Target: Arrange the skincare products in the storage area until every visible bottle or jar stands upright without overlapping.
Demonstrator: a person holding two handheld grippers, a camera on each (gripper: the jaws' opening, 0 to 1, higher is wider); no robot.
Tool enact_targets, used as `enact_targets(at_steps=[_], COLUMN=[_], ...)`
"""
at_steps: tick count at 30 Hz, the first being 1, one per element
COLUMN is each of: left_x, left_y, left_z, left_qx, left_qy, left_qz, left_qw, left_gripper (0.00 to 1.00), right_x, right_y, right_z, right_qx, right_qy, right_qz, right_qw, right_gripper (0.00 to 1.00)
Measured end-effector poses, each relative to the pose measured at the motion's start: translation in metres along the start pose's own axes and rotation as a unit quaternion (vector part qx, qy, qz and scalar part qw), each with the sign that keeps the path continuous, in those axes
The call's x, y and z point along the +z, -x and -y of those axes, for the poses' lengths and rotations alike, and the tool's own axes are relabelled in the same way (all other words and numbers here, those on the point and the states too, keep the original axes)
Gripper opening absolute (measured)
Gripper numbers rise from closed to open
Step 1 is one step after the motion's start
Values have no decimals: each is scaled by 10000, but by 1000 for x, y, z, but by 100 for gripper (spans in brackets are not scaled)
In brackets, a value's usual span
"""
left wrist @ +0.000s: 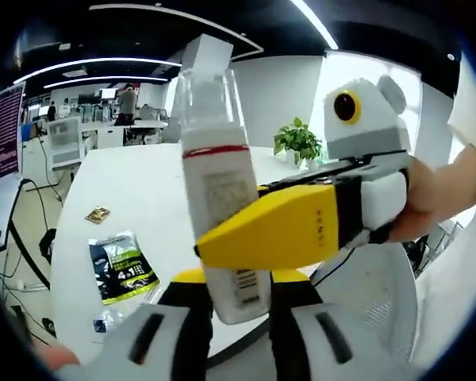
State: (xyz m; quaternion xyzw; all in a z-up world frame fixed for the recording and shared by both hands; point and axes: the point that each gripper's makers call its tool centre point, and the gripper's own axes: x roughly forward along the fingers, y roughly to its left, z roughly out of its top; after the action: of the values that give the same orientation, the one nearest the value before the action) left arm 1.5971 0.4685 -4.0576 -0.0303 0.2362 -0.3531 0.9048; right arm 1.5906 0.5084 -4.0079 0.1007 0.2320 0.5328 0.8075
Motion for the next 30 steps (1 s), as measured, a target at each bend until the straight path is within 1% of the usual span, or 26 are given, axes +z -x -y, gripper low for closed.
enact_targets(at_steps=[8, 14, 17, 20, 23, 25, 26, 29, 30], left_x=[-3, -2, -1, -3, -2, 1, 3, 7, 8], left_y=[1, 1, 1, 1, 2, 3, 3, 3, 3], left_z=[3, 5, 6, 12, 16, 19, 21, 18, 13], left_qx=[-46, -130, -186, -321, -468, -571, -622, -548, -435], left_qy=[-1, -17, -21, -88, -38, 1, 21, -21, 22], left_qz=[-71, -36, 2, -56, -31, 38, 73, 196, 222], left_qw=[10000, 9999, 9998, 9994, 9989, 9984, 9980, 9983, 9988], left_gripper=[19, 19, 19, 19, 19, 19, 19, 19, 20], right_x=[-3, -1, 6, 21, 23, 26, 27, 27, 26], right_y=[2, 1, 2, 3, 2, 4, 4, 3, 2], right_z=[-2, -4, -5, -5, -9, -12, -12, -11, -10], right_qx=[32, 114, 177, 269, 474, 557, 524, 379, 300], right_qy=[72, 320, 349, 272, 304, 328, 306, 258, 255], right_qz=[-91, -169, -58, 224, 154, 149, 168, 216, 225], right_qw=[9999, 9993, 9992, 9990, 9983, 9978, 9980, 9987, 9990], right_gripper=[15, 17, 19, 21, 20, 19, 19, 18, 17])
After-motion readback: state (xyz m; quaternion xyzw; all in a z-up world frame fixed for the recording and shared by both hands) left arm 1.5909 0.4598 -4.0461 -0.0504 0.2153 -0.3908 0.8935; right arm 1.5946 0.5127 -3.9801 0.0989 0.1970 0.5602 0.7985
